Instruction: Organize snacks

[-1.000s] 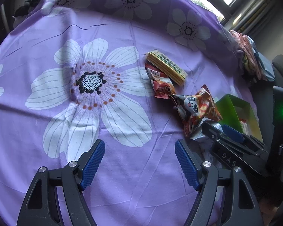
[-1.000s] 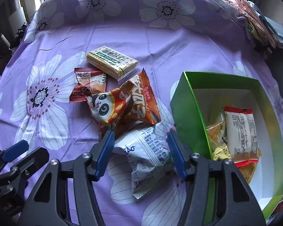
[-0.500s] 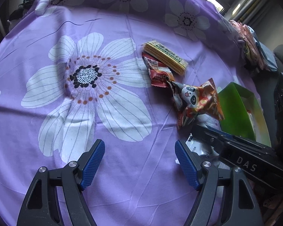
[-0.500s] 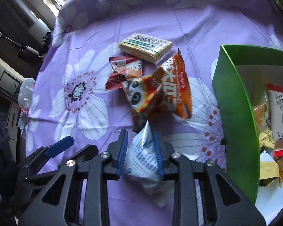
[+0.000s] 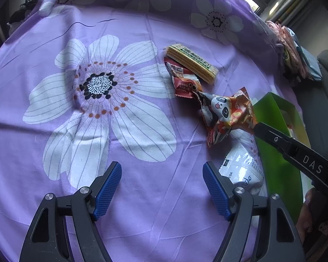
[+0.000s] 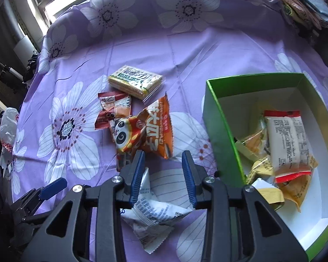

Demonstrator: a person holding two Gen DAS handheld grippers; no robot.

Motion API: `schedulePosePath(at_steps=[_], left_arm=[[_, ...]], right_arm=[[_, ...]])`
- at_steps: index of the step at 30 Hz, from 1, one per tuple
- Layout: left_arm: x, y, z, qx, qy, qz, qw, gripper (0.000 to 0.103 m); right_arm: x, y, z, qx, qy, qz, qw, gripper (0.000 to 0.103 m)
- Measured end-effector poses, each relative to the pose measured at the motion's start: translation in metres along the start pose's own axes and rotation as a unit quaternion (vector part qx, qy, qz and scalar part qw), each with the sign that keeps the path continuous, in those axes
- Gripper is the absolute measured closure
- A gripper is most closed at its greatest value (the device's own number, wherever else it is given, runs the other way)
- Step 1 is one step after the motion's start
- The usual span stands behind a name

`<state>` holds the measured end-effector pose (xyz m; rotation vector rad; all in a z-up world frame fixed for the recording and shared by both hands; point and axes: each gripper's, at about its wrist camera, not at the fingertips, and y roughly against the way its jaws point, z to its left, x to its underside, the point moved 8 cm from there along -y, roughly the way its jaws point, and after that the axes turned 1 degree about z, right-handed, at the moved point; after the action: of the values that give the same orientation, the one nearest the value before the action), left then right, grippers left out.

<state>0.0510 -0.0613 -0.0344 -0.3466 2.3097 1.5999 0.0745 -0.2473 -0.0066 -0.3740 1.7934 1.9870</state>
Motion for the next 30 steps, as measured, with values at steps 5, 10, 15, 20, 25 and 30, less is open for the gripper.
schedulePosePath(at_steps=[5, 10, 15, 20, 25, 30], left_arm=[[0.003, -0.003, -0.003, -0.002, -0.006, 0.006, 1.0, 0.026], [0.005, -0.004, -0.003, -0.004, -0.006, 0.01, 0.9999, 0.026], [0.005, -0.004, -0.003, -0.004, -0.006, 0.01, 0.9999, 0.026], [0.006, -0.005, -0.004, -0.006, -0.008, 0.011, 0.9999, 0.026], [0.008, -0.006, -0.005, -0.007, -0.009, 0.012, 0.9999, 0.026], [0.008, -0.006, -0.006, -0.007, -0.008, 0.013, 0.9999, 0.026]], right_arm=[[-0.005, 0.0, -0.005, 0.001, 0.001, -0.009, 1.0, 0.054], [-0.003, -0.007, -0.001, 0.014, 0.019, -0.004, 1.0, 0.052], [-0.003, -0.009, 0.0, 0.02, 0.028, -0.005, 0.999, 0.049], [-0.003, -0.009, 0.001, 0.017, 0.028, -0.005, 0.999, 0.048], [-0.002, -0.012, 0.004, 0.026, 0.036, -0.003, 0.999, 0.047], [-0.003, -0.016, 0.007, 0.037, 0.049, -0.002, 0.998, 0.047]])
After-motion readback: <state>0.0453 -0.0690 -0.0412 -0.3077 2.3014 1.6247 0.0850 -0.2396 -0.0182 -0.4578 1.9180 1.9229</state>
